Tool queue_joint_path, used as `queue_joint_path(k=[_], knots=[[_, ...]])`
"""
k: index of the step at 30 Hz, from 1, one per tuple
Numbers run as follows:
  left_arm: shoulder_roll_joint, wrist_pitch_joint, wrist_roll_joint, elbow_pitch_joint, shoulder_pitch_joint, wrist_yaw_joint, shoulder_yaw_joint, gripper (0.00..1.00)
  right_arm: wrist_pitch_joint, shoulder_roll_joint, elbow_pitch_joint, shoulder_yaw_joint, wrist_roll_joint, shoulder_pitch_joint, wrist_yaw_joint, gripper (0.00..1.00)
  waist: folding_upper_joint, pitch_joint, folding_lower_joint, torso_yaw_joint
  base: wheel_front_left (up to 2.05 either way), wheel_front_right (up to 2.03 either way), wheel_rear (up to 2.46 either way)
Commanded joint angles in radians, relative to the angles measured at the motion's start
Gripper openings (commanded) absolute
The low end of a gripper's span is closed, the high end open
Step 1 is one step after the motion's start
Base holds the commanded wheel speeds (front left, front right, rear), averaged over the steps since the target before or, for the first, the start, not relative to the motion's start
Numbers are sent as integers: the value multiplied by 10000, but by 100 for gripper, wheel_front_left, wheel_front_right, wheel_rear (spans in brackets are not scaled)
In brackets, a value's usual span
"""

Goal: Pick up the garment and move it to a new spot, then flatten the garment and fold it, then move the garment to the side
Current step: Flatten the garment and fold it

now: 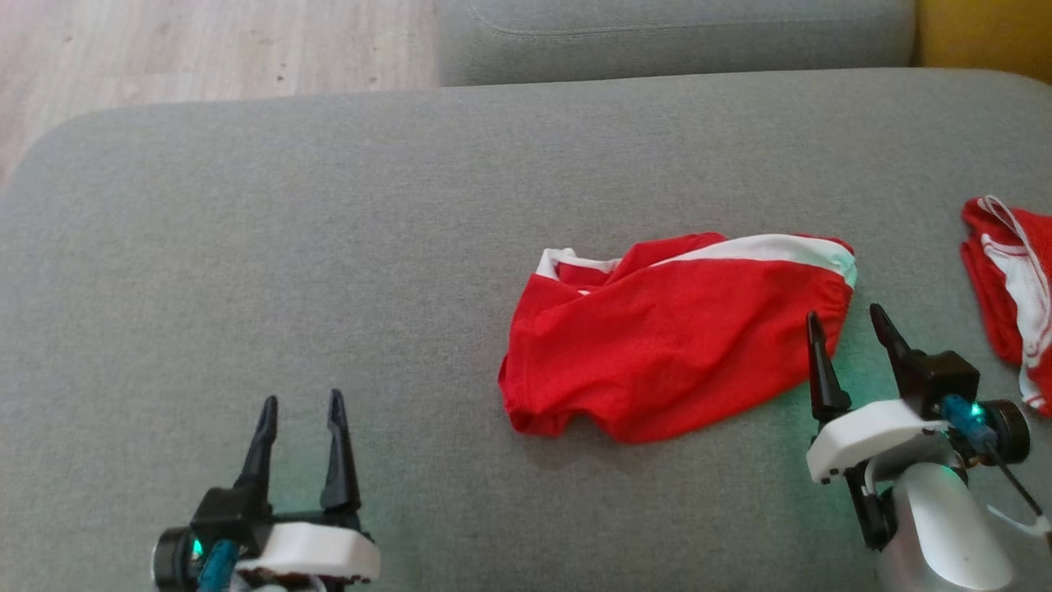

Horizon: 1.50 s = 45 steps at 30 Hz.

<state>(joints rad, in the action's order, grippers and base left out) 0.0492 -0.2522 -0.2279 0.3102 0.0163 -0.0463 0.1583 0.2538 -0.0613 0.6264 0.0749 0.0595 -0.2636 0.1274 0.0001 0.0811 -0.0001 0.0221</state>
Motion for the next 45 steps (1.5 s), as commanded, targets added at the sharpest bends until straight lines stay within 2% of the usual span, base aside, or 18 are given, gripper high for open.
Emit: queue_joint_path(k=[1,5,8,11,17,22,26,33,34,36,40,45], knots=[[10,-95,-148,-371,589,101,-185,100,79,61,-370,-217,16,-220,33,100,-1,46,1,-79,0,0,0],[10,-95,-881,-377,1195,799,545,100,79,100,-661,-420,-117,-131,33,100,-1,209,1,-221,0,0,0],[10,-95,-1969,295,1961,1356,1498,100,79,106,-779,-715,-392,-108,33,100,-1,353,1,-327,0,0,0],[10,-95,-2956,1174,2915,1613,2506,100,79,107,-825,-982,-582,-117,33,100,-1,488,1,-480,0,0,0],[10,-35,-4616,3204,4652,1747,4047,100,79,109,-786,-1309,-812,-151,33,100,-1,696,1,-829,0,0,0],[10,179,-5575,3996,5473,1765,5098,100,79,109,-759,-1373,-894,-157,33,100,-1,881,1,-1011,0,0,0],[10,197,-5947,4447,5928,1767,5730,100,79,109,-774,-1396,-942,-202,33,100,-1,1037,1,-1075,0,0,0],[14,44,-6281,5019,6400,1768,6163,98,80,110,-795,-1552,-1080,-291,33,100,-1,1199,1,-1132,0,0,0],[14,18,-6308,5041,6456,1768,6248,47,80,110,-800,-1568,-1105,-302,33,100,-1,1219,1,-1129,0,0,0],[35,-30,-6334,4984,6549,1768,6440,0,80,110,-811,-1585,-1161,-322,33,100,-1,1252,1,-1107,0,0,0],[208,-85,-6254,4567,6679,1769,6314,0,80,110,-802,-1502,-1258,-298,33,100,-1,1203,1,-946,0,0,0],[480,-92,-4950,3010,6526,1769,4966,0,80,110,-696,-1394,-1429,-129,33,100,-1,852,1,-569,0,0,0]])
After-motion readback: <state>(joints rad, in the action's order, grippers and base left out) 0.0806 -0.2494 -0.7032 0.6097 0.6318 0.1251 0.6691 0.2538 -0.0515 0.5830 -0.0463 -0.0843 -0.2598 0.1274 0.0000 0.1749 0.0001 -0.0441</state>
